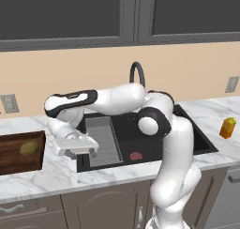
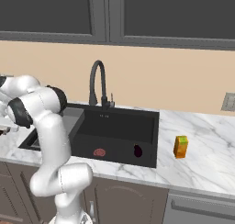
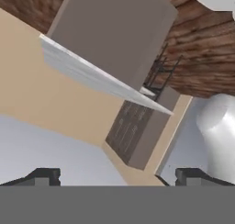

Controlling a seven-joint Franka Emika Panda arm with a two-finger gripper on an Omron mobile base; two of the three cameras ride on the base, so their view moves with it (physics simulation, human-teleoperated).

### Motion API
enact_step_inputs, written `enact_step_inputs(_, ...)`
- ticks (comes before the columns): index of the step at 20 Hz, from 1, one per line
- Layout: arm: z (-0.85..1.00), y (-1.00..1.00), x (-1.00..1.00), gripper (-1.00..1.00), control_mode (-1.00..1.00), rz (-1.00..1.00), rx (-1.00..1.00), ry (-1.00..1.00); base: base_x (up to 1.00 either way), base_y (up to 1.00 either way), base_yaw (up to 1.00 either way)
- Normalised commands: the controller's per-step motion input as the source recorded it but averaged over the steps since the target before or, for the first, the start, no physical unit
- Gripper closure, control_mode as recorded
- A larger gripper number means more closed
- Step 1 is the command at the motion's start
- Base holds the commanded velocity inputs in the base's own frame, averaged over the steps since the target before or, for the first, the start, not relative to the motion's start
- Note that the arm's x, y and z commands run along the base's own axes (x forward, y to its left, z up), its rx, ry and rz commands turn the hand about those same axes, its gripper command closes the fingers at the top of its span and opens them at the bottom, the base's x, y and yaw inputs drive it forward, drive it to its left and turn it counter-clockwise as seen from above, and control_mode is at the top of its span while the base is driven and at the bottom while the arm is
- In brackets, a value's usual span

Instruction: Pick up all produce items and place them in the sink. Turn on the sink faucet to wash them. Then turn the sink off and put them in the tray.

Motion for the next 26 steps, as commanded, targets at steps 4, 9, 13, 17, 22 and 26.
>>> enact_step_inputs(4, 0.46, -0.43, -0.85, -1.00, -1.00, -0.17, -0.02, 0.00, 0.00, 0.00, 0.00)
enact_step_inputs(9, 0.38, -0.42, -0.79, -1.00, -1.00, -0.16, -0.03, 0.00, 0.00, 0.00, 0.00)
enact_step_inputs(13, 0.31, -0.44, -0.72, -1.00, -1.00, -0.15, -0.06, 0.00, 0.00, 0.00, 0.00)
enact_step_inputs(17, 0.17, -0.45, -0.54, -1.00, -1.00, -0.14, -0.12, 0.00, 0.00, 0.00, 0.00)
enact_step_inputs(22, 0.16, -0.45, -0.42, -1.00, -1.00, -0.13, -0.19, -0.03, 0.00, 0.00, 0.00)
enact_step_inputs(26, 0.18, -0.49, -0.46, -1.00, -1.00, -0.13, -0.19, -0.06, 0.00, 0.00, 0.00)
